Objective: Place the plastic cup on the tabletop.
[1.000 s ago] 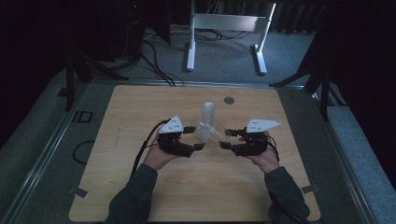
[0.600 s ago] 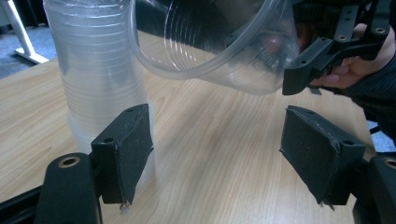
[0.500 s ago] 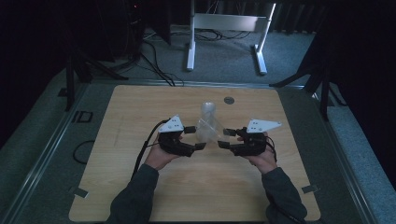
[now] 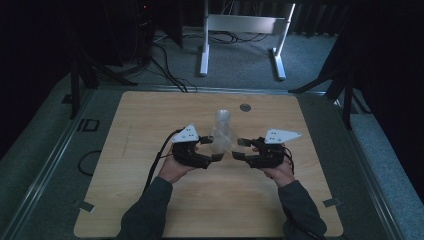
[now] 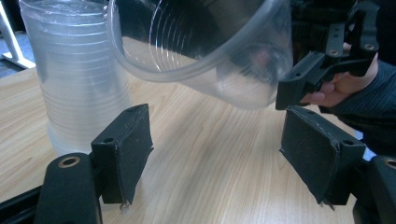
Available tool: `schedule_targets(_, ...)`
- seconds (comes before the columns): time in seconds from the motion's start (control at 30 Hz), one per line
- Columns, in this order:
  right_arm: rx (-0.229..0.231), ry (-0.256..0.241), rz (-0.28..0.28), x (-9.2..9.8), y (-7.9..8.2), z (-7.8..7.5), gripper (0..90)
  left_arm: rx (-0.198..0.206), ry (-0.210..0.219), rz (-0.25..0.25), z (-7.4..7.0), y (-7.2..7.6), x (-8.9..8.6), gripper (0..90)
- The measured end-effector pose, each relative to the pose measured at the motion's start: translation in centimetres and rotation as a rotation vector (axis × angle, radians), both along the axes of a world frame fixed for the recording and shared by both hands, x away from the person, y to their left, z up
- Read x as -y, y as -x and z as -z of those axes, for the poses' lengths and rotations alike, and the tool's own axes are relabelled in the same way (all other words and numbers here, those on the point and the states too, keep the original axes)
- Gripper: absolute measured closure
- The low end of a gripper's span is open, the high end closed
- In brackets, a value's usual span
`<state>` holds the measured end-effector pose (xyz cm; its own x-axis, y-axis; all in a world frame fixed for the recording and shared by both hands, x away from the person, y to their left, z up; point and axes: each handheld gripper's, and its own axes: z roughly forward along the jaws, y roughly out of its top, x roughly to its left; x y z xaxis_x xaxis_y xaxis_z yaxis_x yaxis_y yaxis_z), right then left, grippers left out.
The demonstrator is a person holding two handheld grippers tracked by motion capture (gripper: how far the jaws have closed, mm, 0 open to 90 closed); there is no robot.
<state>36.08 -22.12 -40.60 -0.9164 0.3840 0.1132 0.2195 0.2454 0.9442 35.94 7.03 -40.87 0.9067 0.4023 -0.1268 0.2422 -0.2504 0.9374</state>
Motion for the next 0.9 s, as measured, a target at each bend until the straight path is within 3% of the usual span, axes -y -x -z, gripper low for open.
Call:
schedule_targets(0.17, 0.005, -0.02, -0.007, 0.05, 0.04, 0.28, 42.0, -0.021, 0.056, 0.016, -0.05, -0.16, -0.09, 24.6)
schedule_targets(0.9, 0.044, -0.053, -0.013, -0.04, 0.34, 0.87, 42.1, -0.044, 0.142, 0.026, -0.08, -0.28, 0.47, 24.6)
